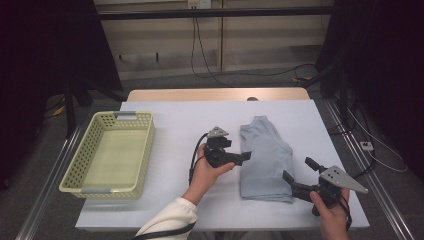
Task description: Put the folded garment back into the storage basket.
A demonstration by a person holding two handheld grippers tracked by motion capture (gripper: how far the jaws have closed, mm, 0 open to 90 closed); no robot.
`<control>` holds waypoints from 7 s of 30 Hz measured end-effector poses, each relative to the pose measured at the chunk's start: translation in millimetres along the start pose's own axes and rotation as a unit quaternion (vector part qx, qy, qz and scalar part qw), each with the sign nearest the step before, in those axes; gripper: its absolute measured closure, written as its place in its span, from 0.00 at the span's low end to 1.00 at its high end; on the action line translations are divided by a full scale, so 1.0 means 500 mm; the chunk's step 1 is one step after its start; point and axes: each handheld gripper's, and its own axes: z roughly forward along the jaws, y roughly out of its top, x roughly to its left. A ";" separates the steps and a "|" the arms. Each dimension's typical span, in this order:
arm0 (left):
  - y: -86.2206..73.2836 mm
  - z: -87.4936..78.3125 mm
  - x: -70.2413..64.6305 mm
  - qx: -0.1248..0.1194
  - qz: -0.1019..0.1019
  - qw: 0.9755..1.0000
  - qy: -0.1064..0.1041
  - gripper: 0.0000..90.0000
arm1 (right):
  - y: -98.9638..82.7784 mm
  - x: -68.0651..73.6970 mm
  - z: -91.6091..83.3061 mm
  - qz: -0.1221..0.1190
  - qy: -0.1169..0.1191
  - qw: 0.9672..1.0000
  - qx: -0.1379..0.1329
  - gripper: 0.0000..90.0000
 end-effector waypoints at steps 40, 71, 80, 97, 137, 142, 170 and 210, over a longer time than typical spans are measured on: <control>-0.035 0.069 -0.019 0.095 -0.019 0.995 0.022 0.49 | 0.001 0.000 0.001 -0.005 0.001 1.000 -0.001 0.10; -0.024 -0.077 0.078 0.088 -0.108 0.989 0.041 0.52 | 0.002 0.001 0.004 -0.009 -0.007 1.000 -0.001 0.10; -0.036 -0.068 0.086 0.079 -0.137 0.987 0.038 0.35 | 0.001 0.000 0.004 -0.013 -0.007 1.000 0.002 0.10; -0.050 -0.004 0.060 0.044 -0.164 0.985 0.015 0.76 | 0.001 -0.002 0.001 -0.012 -0.009 1.000 0.001 0.10; 0.077 -0.185 0.094 0.116 -0.029 0.988 0.098 0.81 | 0.001 0.000 0.001 -0.014 -0.006 1.000 0.000 0.10; 0.089 -0.205 0.098 0.127 -0.027 0.986 0.102 0.81 | 0.001 0.000 0.001 -0.017 -0.005 1.000 0.000 0.10; 0.153 -0.287 0.107 0.153 -0.019 0.979 0.131 0.81 | 0.001 0.001 -0.002 -0.010 -0.009 1.000 -0.005 0.10; 0.250 -0.372 0.118 0.149 -0.009 0.974 0.172 0.81 | 0.002 0.001 -0.002 -0.011 -0.012 1.000 -0.006 0.10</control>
